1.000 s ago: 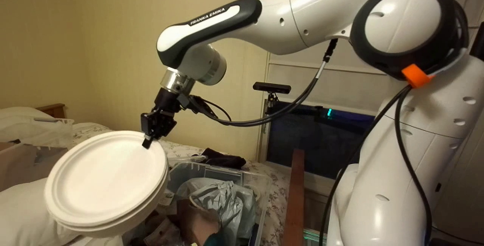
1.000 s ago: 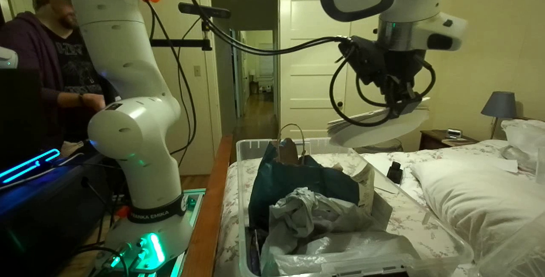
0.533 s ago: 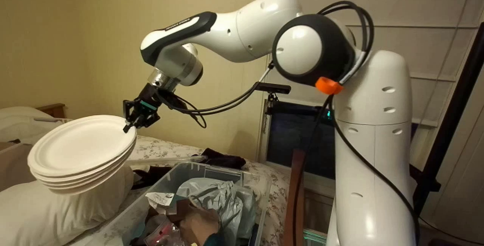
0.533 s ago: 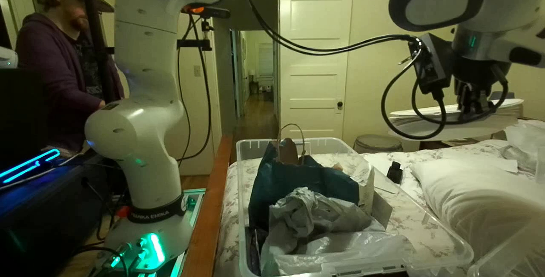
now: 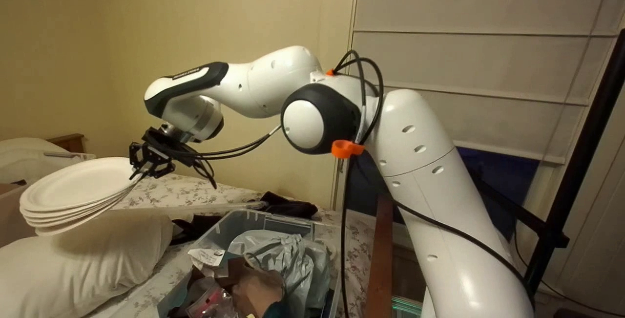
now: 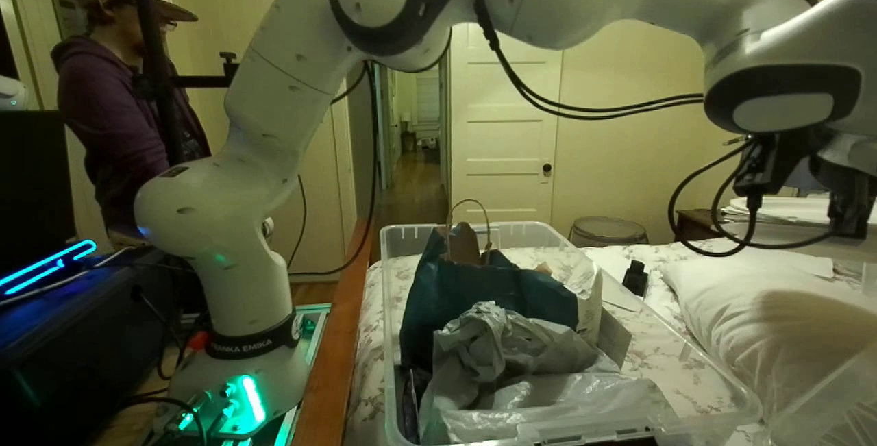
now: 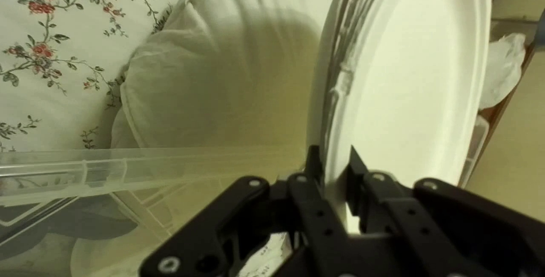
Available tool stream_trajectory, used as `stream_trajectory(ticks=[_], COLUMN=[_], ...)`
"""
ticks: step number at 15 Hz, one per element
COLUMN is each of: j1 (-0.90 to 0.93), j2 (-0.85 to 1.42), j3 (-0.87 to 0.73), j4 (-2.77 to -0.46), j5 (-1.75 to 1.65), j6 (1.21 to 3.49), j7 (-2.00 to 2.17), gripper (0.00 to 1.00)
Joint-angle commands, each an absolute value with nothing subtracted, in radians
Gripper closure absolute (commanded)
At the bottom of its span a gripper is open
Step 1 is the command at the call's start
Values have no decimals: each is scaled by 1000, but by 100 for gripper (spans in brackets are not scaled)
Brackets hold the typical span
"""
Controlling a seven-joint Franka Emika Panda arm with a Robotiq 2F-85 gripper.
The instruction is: Put the plates on the pillow
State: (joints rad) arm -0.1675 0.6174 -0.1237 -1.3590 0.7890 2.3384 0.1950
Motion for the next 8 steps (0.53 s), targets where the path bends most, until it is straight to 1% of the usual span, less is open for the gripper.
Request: stream_trajectory(ticks=[1, 4, 7, 8], j1=[-172, -162, -175, -176], j2=[825, 947, 1011, 1013], j3=[-119, -127, -103, -103], j4=[-1119, -991, -911, -898], j5=[751, 678, 611, 568], j6=[2395, 2389, 2360, 2342], j7=[442, 578, 619, 591], gripper=[96, 96, 96, 60])
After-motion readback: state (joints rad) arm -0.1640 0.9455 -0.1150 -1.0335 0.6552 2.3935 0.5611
